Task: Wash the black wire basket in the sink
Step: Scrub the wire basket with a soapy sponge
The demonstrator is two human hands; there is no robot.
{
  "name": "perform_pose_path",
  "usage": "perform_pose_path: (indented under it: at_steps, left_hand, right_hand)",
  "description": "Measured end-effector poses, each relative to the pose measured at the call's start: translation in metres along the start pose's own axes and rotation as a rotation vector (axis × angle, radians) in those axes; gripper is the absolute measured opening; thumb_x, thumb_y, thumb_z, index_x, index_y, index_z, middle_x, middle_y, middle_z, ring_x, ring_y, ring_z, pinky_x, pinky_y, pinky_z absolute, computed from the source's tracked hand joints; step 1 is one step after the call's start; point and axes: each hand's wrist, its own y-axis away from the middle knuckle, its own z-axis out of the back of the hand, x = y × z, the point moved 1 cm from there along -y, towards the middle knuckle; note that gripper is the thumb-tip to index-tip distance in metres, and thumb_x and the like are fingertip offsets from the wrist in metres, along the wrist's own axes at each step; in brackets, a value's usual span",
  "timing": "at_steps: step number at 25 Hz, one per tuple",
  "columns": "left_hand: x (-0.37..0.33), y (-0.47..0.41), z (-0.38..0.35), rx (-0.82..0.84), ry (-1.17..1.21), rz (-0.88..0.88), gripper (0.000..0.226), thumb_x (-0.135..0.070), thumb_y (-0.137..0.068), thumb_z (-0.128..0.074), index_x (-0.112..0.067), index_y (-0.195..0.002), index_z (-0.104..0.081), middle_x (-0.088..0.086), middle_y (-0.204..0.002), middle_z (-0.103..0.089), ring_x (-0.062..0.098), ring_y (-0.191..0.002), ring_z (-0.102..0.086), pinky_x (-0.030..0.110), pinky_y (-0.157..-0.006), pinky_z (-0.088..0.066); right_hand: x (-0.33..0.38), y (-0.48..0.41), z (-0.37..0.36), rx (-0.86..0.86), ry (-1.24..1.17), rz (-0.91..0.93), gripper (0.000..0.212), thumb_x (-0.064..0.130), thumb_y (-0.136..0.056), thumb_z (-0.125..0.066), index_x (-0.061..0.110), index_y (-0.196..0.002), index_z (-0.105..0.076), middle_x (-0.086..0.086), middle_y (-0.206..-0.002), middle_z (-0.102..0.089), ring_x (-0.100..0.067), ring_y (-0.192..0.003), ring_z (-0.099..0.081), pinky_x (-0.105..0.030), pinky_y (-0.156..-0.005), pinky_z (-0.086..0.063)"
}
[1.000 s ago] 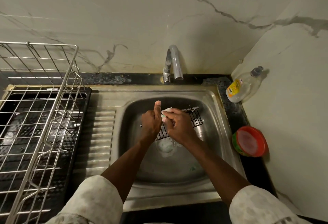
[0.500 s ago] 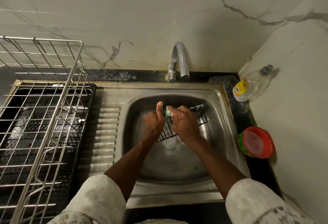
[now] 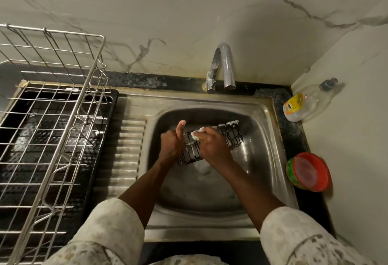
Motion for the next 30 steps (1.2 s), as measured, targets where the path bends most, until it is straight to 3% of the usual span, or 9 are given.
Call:
perform_pose_path:
  at_steps: [3,6,8,11,15,18,22,27,30]
  left_hand:
    - [0.018,-0.010,0.004,0.048,-0.098,0.005,0.069,-0.057,-0.100,-0.045,-0.008,-0.051,-0.052,0.010,-0.054,-0.060,0.024,-0.057,-0.060,0.037,-0.067,-0.049]
    - [0.024,-0.020,0.003,0.056,-0.183,0.016,0.067,-0.061,-0.098,-0.044,-0.013,-0.051,-0.048,0.018,-0.065,-0.066,0.030,-0.067,-0.063,0.034,-0.069,-0.041]
    - [0.024,-0.026,0.002,0.057,-0.226,0.004,0.068,-0.061,-0.097,-0.045,-0.013,-0.050,-0.043,0.021,-0.066,-0.065,0.037,-0.072,-0.064,0.036,-0.068,-0.039]
    - [0.025,-0.034,0.001,0.074,-0.281,-0.036,0.068,-0.060,-0.099,-0.043,-0.009,-0.053,-0.045,0.021,-0.066,-0.064,0.040,-0.073,-0.064,0.035,-0.066,-0.037]
    - [0.031,-0.041,-0.005,0.131,-0.353,-0.077,0.066,-0.060,-0.100,-0.038,-0.011,-0.059,-0.053,0.020,-0.074,-0.070,0.040,-0.081,-0.067,0.034,-0.069,-0.042]
    - [0.033,-0.042,-0.004,0.145,-0.367,-0.107,0.064,-0.058,-0.101,-0.038,-0.012,-0.059,-0.051,0.017,-0.070,-0.069,0.040,-0.077,-0.066,0.034,-0.066,-0.041]
    - [0.031,-0.042,-0.005,0.141,-0.441,-0.149,0.064,-0.055,-0.103,-0.034,-0.010,-0.063,-0.053,0.020,-0.071,-0.067,0.044,-0.076,-0.064,0.033,-0.063,-0.033]
    - [0.025,-0.039,-0.002,0.209,-0.521,-0.247,0.051,-0.044,-0.107,-0.033,-0.010,-0.105,-0.071,0.005,-0.063,-0.056,0.026,-0.058,-0.059,0.031,-0.059,-0.033]
    - [0.011,-0.027,-0.005,0.187,-0.445,-0.295,0.043,-0.041,-0.108,-0.033,-0.013,-0.098,-0.064,-0.004,-0.069,-0.055,0.012,-0.055,-0.054,0.024,-0.056,-0.033]
  right_hand:
    - [-0.002,-0.015,-0.018,0.107,0.015,0.059,0.029,0.000,-0.086,-0.057,0.005,-0.106,-0.078,-0.014,-0.097,-0.071,-0.030,-0.088,-0.068,-0.034,-0.082,-0.058]
    - [0.007,-0.006,-0.031,0.141,0.021,0.083,0.022,0.013,-0.094,-0.054,0.008,-0.092,-0.075,-0.008,-0.086,-0.063,-0.026,-0.080,-0.060,-0.039,-0.068,-0.053]
    - [0.012,0.014,-0.036,0.154,0.033,0.099,0.014,0.008,-0.091,-0.061,0.007,-0.092,-0.074,-0.008,-0.087,-0.062,-0.026,-0.082,-0.059,-0.039,-0.067,-0.052]
    - [0.010,0.036,-0.034,0.177,0.028,0.144,0.025,-0.004,-0.086,-0.064,0.008,-0.106,-0.074,-0.008,-0.096,-0.064,-0.024,-0.088,-0.061,-0.038,-0.072,-0.054]
    - [0.008,-0.004,-0.029,0.130,0.006,0.075,0.039,0.003,-0.088,-0.041,0.003,-0.110,-0.073,-0.014,-0.096,-0.066,-0.031,-0.087,-0.064,-0.038,-0.072,-0.056]
    - [-0.004,-0.031,-0.028,0.138,0.037,0.000,0.037,-0.002,-0.082,-0.052,0.005,-0.109,-0.076,-0.014,-0.098,-0.066,-0.033,-0.086,-0.065,-0.043,-0.073,-0.058]
    - [-0.010,0.022,-0.018,0.220,-0.005,0.091,0.029,-0.001,-0.087,-0.056,0.009,-0.104,-0.076,-0.007,-0.088,-0.062,-0.024,-0.080,-0.061,-0.037,-0.065,-0.055]
    - [-0.008,0.013,-0.018,0.132,0.040,-0.039,0.033,-0.002,-0.084,-0.059,0.010,-0.109,-0.076,-0.007,-0.087,-0.059,-0.022,-0.074,-0.058,-0.033,-0.059,-0.051]
    - [-0.008,-0.020,-0.013,0.075,0.098,-0.139,0.034,-0.005,-0.081,-0.066,0.010,-0.109,-0.076,-0.007,-0.087,-0.059,-0.017,-0.073,-0.051,-0.026,-0.058,-0.040]
